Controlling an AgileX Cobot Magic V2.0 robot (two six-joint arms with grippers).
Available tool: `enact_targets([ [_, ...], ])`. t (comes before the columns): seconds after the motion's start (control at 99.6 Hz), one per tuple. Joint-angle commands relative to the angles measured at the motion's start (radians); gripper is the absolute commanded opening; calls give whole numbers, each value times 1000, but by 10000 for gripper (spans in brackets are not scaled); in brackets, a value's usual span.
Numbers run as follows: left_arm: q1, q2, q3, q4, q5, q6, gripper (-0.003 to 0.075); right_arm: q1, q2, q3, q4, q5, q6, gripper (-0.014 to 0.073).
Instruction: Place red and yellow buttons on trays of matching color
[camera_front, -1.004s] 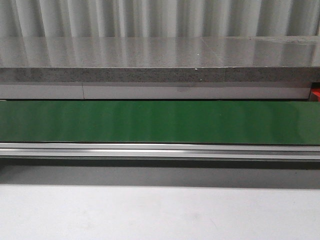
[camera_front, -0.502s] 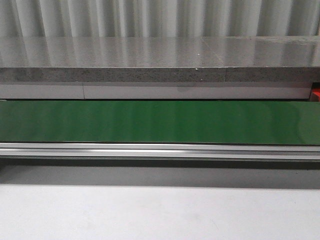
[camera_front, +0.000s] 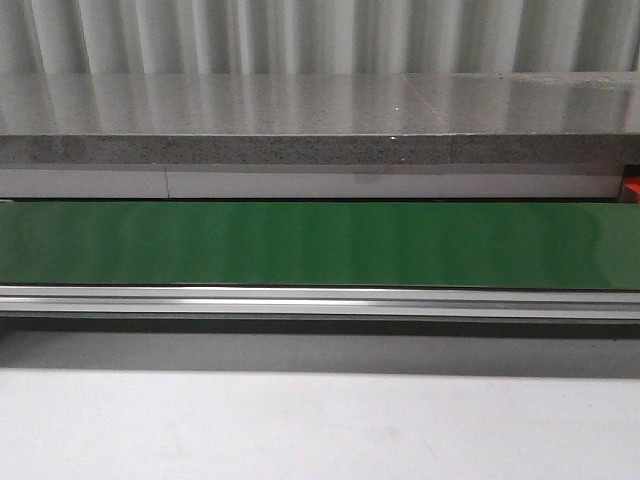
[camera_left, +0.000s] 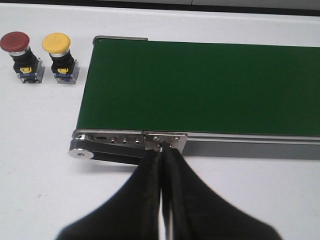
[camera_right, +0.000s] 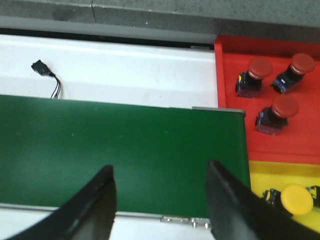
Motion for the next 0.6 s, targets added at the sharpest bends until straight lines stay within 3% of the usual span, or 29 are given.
enact_targets([
  [0.0, -5, 0, -27, -20, -65, -1, -19, 3, -87, 28, -5, -35, -10, 279],
  [0.151, -5, 0, -27, -20, -65, -1, -19, 3, -186, 85, -5, -8, -10, 24],
  [0.271, -5, 0, -27, -20, -67, -1, -19, 3, -230, 94, -5, 7, -10, -120],
  [0.592, -5, 0, -27, -20, -77, -1, -19, 3, -242, 94, -5, 6, -9, -125],
])
